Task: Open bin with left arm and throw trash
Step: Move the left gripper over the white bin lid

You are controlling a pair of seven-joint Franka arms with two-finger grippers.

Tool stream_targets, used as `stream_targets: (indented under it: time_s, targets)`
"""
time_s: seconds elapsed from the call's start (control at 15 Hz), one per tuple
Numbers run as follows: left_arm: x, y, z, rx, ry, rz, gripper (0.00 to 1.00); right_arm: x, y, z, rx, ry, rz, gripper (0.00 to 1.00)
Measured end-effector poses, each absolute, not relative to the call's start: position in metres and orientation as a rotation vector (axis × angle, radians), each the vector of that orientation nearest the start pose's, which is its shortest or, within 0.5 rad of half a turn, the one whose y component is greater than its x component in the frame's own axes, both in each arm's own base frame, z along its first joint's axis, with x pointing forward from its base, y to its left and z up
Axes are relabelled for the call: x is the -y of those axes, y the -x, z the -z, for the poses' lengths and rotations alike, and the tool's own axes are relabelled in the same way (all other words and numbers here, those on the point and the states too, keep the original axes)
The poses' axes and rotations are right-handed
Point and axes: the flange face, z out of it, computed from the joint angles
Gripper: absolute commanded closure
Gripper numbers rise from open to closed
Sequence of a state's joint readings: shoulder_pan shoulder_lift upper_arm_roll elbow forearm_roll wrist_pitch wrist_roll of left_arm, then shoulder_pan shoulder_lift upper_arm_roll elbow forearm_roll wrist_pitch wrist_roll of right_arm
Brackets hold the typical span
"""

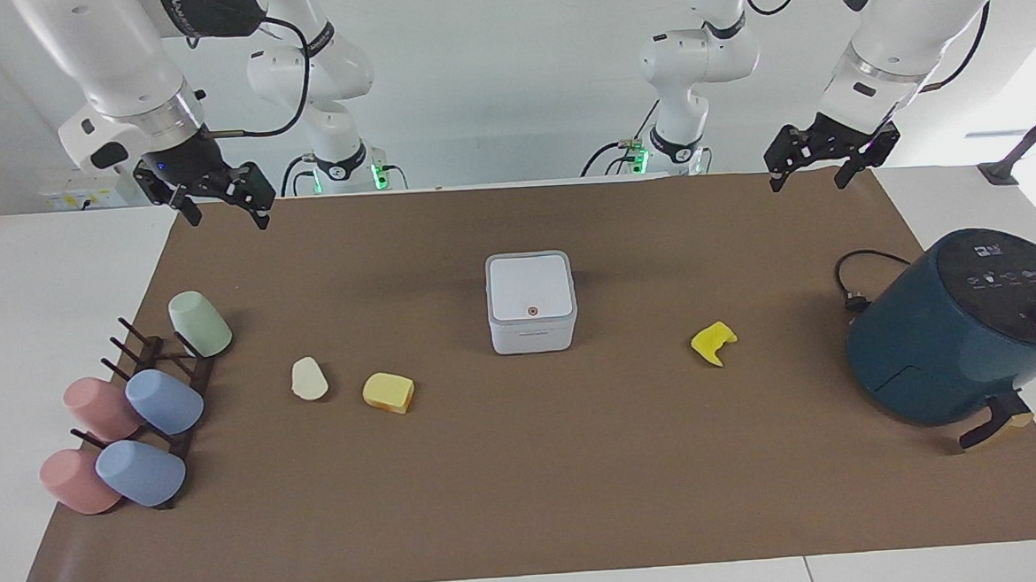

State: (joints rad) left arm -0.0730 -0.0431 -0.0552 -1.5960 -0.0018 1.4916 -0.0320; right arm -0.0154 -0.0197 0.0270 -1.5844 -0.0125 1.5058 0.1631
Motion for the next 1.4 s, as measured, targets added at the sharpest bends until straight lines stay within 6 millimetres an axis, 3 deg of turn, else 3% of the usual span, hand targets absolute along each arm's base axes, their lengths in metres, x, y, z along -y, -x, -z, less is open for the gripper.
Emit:
stream_targets:
  time_s: [0.73, 0.93, 1.0, 1.13, 1.2, 1.4]
  targets:
    - [0.069, -0.529, -0.63, -0.13, 3.132, -0.088, 0.0, -0.005, -0.541, -0.621, -0.24, 3.15, -0.098, 0.0]
    - [0.078, -0.529, -0.631, -0.083, 3.135, -0.064, 0.04, -0.005, -0.541, -0.621, -0.24, 3.15, -0.1, 0.0]
    - [0.088, -0.529, -0.631, -0.092, 3.136, -0.055, 0.17, -0.005, -0.541, -0.62, -0.24, 3.15, -0.104, 0.0]
    - [0.123, -0.527, -0.625, -0.081, 3.148, -0.045, 0.85, -0.005, -0.541, -0.618, -0.239, 3.15, -0.109, 0.0]
    - [0.146, -0.527, -0.618, -0.058, 3.163, -0.045, 1.0, -0.005, -0.541, -0.618, -0.239, 3.15, -0.11, 0.0]
    - [0.223, -0.528, -0.589, 0.022, 3.204, -0.045, 1.0, -0.005, -0.54, -0.616, -0.239, 3.15, -0.116, 0.0]
